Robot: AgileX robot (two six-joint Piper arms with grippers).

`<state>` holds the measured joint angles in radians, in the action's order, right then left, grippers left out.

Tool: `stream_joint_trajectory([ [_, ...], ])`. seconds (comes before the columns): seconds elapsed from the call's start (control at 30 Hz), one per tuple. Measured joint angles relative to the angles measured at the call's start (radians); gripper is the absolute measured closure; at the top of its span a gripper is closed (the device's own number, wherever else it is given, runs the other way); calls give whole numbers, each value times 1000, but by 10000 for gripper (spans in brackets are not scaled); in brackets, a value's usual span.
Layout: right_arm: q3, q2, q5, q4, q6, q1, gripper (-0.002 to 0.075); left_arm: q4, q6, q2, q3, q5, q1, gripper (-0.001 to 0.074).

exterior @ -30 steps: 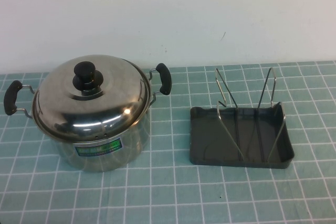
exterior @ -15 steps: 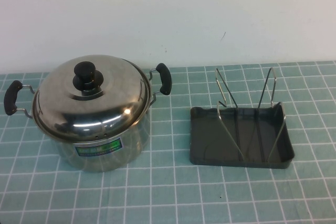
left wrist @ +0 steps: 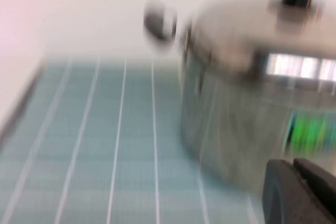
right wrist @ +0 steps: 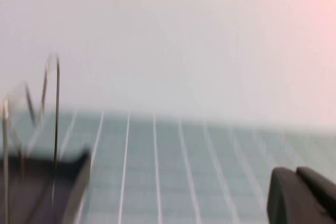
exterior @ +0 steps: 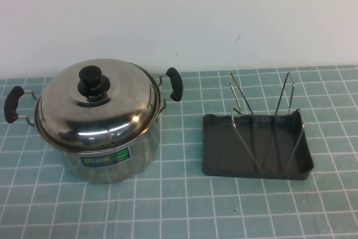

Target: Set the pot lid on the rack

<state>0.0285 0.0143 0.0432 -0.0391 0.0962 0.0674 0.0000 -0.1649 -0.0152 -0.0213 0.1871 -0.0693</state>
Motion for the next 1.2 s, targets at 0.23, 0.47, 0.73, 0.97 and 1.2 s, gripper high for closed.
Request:
stream_joint_trajectory([
  [0.23, 0, 0, -381, -4, 0, 0, 727, 10, -30, 0, 0, -396, 0, 738],
  [0.47, 0, 0, -607, 3, -47, 0, 727, 10, -52, 0, 0, -741, 0, 738],
  [0.73, -3, 0, -770, 65, 122, 0, 727, -84, -48, 0, 15, -793, 0, 738],
  [0.97, -250, -3, -357, 72, 279, 0, 727, -169, 141, 48, 264, -454, 0, 738],
  [1.2, -401, -152, 33, 72, 307, 0, 727, -148, 178, 268, 372, -429, 0, 738],
])
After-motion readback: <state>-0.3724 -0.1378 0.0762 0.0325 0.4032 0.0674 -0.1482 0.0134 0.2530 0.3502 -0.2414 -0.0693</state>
